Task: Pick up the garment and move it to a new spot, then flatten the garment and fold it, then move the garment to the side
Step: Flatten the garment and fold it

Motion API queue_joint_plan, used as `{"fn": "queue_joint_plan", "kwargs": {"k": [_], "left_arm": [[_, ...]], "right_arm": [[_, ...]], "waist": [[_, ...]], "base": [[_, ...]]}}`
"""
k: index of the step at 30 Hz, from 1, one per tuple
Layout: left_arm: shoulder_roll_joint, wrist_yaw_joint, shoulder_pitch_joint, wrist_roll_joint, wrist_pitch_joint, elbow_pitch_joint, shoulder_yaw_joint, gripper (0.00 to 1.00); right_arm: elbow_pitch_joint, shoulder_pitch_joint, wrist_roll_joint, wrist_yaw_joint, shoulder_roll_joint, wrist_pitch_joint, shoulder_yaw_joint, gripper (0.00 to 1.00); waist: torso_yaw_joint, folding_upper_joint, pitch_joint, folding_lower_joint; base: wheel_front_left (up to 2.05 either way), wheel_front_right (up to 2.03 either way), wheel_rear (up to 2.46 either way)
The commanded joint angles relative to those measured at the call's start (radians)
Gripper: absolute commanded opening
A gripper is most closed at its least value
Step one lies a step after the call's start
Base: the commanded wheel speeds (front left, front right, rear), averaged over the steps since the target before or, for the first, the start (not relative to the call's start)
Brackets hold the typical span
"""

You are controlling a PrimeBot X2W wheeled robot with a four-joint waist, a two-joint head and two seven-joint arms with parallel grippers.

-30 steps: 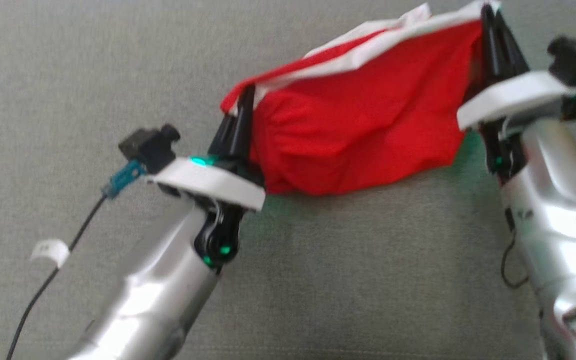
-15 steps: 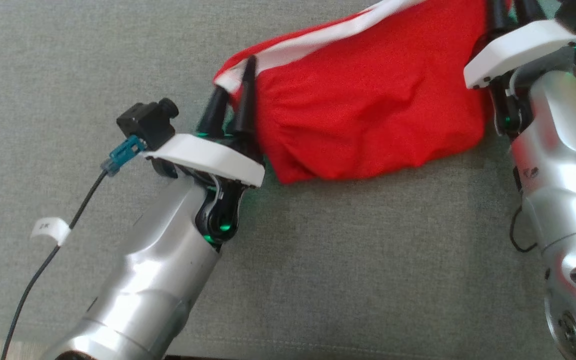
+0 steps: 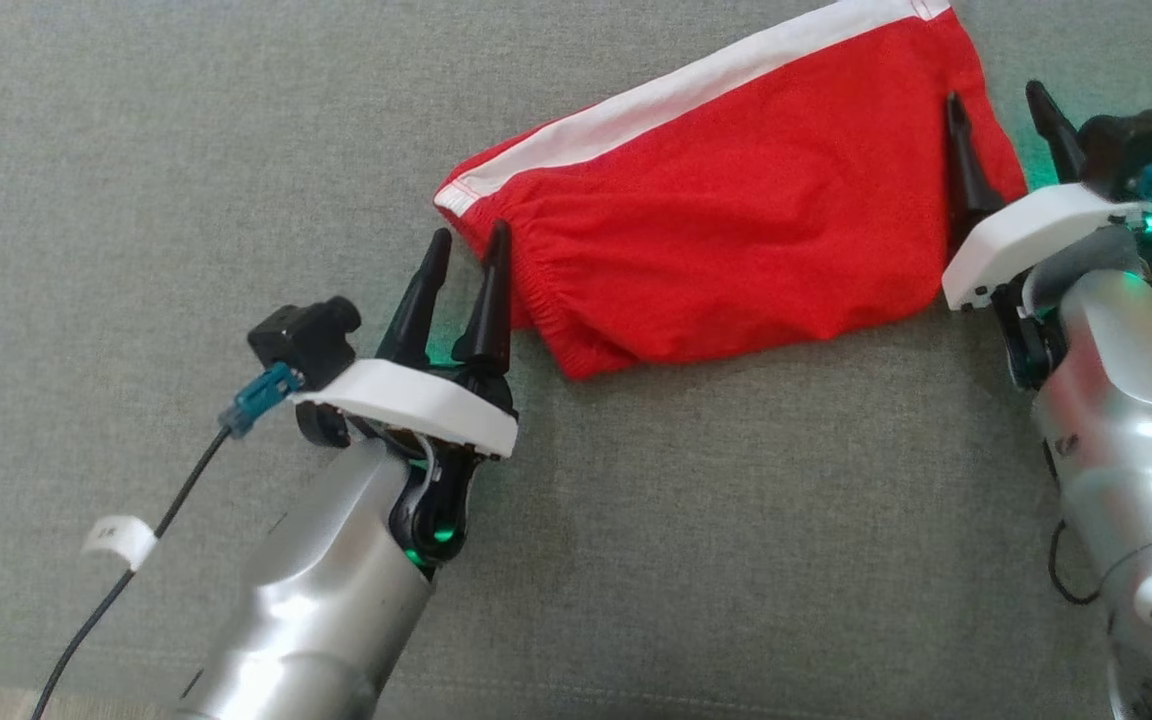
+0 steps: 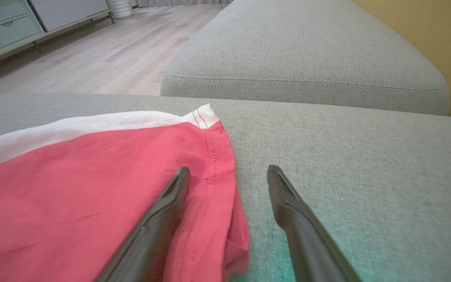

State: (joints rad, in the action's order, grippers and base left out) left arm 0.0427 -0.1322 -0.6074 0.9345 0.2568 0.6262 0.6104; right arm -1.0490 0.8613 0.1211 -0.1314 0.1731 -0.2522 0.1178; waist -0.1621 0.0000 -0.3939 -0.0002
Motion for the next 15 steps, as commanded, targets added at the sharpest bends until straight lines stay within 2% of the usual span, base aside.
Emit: {"fn": "queue_joint_plan", "kwargs": {"k": [1,4,11,12,13,15], "left_arm": [[0.014,0.002,0.003,0.006,0.005,-0.022,-0.019,1.00],[0.020,0.002,0.012,-0.026,0.005,-0.036,-0.053,1.00],[0.017,0.002,0.072,-0.181,0.005,-0.067,-0.156,1.00],[0.016,0.002,0.082,-0.208,0.005,-0.072,-0.176,1.00],[0.015,0.002,0.092,-0.239,0.005,-0.075,-0.199,1.00],[0.012,0.002,0.116,-0.301,0.005,-0.081,-0.243,1.00]], "right_arm": [[0.020,0.005,-0.006,0.001,-0.007,-0.009,0.008,1.00],[-0.015,0.005,-0.008,0.001,-0.011,-0.009,0.004,1.00],[-0.132,0.012,0.015,0.001,-0.035,0.059,0.015,1.00],[-0.148,0.010,0.024,0.001,-0.039,0.073,0.016,0.48],[-0.161,0.006,0.034,0.001,-0.043,0.086,0.016,0.00],[-0.175,-0.004,0.055,0.001,-0.050,0.096,0.019,0.00]], "waist": [[0.000,0.0000,0.002,0.0002],[-0.002,0.0000,0.004,0.0002],[-0.022,0.0000,0.021,0.0002],[-0.025,0.0000,0.025,0.0002],[-0.027,0.0000,0.030,0.0002],[-0.029,0.0000,0.044,0.0002]], "base": [[0.00,0.00,0.00],[0.00,0.00,0.00],[0.00,0.00,0.00],[0.00,0.00,0.00],[0.00,0.00,0.00],[0.00,0.00,0.00]]}}
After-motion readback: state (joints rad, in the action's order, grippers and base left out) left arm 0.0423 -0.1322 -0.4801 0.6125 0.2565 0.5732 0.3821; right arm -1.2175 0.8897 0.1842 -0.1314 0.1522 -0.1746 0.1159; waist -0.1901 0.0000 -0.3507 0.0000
